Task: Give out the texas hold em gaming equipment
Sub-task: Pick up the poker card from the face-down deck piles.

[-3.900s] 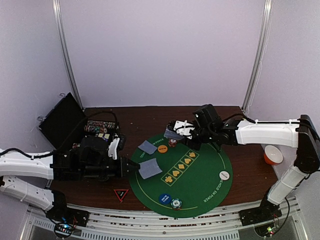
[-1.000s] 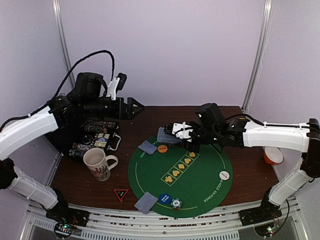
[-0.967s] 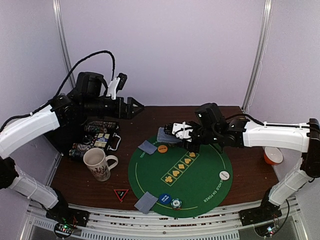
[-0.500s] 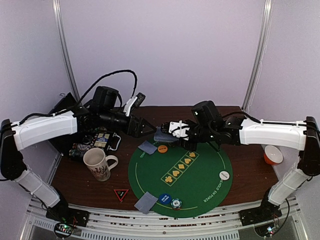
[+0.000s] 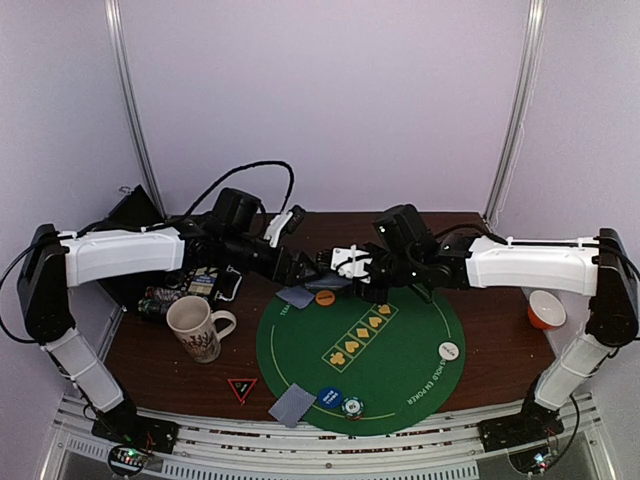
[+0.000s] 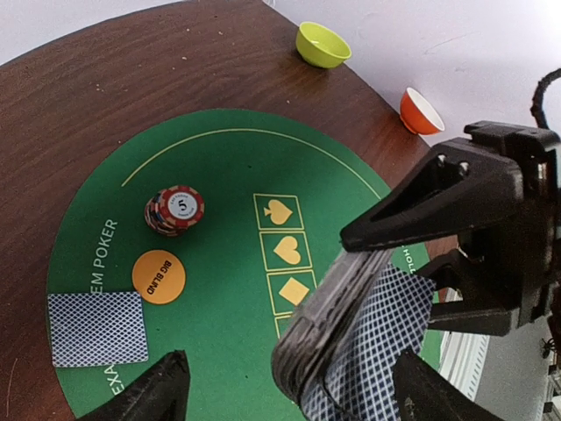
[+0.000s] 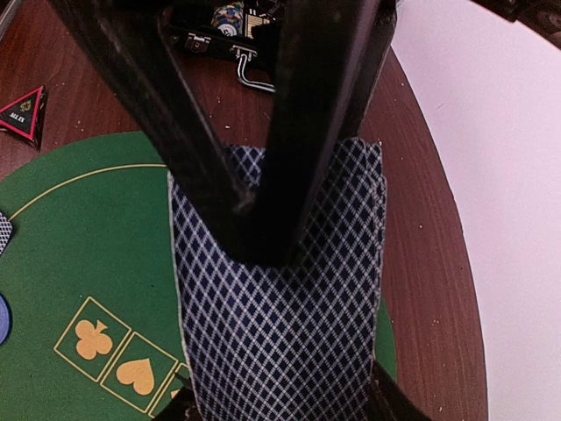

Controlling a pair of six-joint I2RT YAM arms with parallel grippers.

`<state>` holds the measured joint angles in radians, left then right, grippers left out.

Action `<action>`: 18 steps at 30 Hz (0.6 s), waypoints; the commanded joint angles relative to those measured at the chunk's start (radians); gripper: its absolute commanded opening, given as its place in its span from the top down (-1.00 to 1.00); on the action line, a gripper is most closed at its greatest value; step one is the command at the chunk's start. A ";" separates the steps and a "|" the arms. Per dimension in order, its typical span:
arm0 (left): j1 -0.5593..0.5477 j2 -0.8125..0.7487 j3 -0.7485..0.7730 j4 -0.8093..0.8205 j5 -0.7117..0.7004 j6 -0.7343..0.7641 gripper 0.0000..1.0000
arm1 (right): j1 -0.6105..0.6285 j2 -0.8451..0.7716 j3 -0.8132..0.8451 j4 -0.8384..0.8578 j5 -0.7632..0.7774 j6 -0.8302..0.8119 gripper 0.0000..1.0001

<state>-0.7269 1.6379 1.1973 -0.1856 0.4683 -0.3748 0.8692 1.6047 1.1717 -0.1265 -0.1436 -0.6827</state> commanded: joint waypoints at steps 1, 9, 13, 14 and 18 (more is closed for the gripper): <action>-0.013 0.032 0.057 0.019 -0.030 0.023 -0.61 | 0.000 0.009 0.044 0.010 -0.013 -0.010 0.09; -0.015 0.043 0.063 0.033 -0.028 0.022 -0.56 | -0.002 0.012 0.043 0.002 -0.007 -0.018 0.09; -0.016 0.046 0.063 0.037 -0.032 0.023 -0.46 | -0.001 0.019 0.049 -0.001 -0.005 -0.020 0.09; -0.017 0.048 0.064 0.036 -0.036 0.026 -0.43 | -0.001 0.021 0.050 -0.001 -0.005 -0.020 0.09; -0.017 0.049 0.064 0.020 -0.056 0.040 -0.22 | -0.001 0.027 0.057 -0.003 -0.007 -0.019 0.09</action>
<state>-0.7383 1.6741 1.2343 -0.1848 0.4389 -0.3607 0.8692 1.6157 1.1927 -0.1265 -0.1436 -0.7013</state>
